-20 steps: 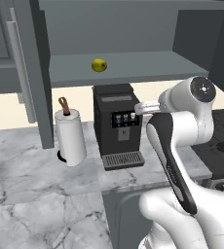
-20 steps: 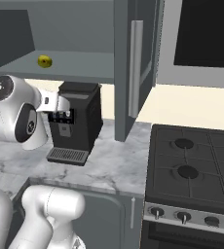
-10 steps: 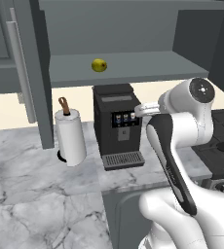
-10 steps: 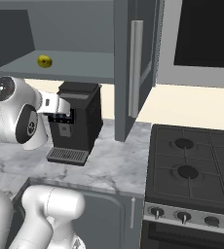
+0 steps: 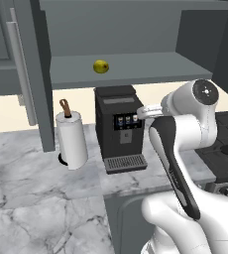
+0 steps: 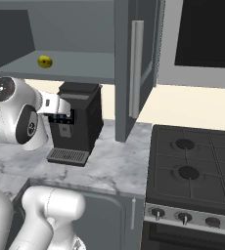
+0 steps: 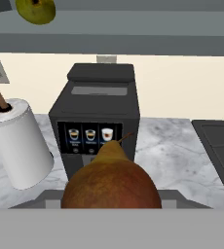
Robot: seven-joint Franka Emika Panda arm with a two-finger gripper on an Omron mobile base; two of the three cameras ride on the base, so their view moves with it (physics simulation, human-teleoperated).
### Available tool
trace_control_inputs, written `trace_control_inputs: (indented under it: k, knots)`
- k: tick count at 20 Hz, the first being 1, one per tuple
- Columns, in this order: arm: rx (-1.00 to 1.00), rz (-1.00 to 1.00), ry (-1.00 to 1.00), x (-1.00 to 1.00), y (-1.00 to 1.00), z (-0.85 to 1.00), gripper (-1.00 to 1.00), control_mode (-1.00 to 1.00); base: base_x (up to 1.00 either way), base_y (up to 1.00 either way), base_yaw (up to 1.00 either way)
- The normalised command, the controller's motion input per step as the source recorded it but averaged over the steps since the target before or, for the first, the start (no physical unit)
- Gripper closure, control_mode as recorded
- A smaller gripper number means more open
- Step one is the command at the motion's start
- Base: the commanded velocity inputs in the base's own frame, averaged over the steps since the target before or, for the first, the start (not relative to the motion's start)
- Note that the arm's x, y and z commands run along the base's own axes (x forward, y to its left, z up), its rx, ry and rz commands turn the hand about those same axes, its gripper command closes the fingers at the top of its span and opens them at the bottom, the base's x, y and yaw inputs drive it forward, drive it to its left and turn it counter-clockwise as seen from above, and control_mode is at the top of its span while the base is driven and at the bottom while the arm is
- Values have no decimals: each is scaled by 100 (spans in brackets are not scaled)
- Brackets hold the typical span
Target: Pick the pears from the cabinet and place them in one bowl. Pick the apple from the sink and place it in the other bowl.
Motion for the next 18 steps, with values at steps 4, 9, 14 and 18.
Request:
trace_control_inputs:
  k: [4, 9, 14, 18]
  knots:
    - [0, 0, 0, 0, 0, 0, 100, 100, -5, 0, 0]
    - [0, 0, 0, 0, 0, 0, 100, 100, -40, 0, -3]
    - [0, 0, 0, 0, 0, 0, 100, 100, -38, -2, -3]
    - [0, 0, 0, 0, 0, 0, 100, 100, -15, -22, 8]
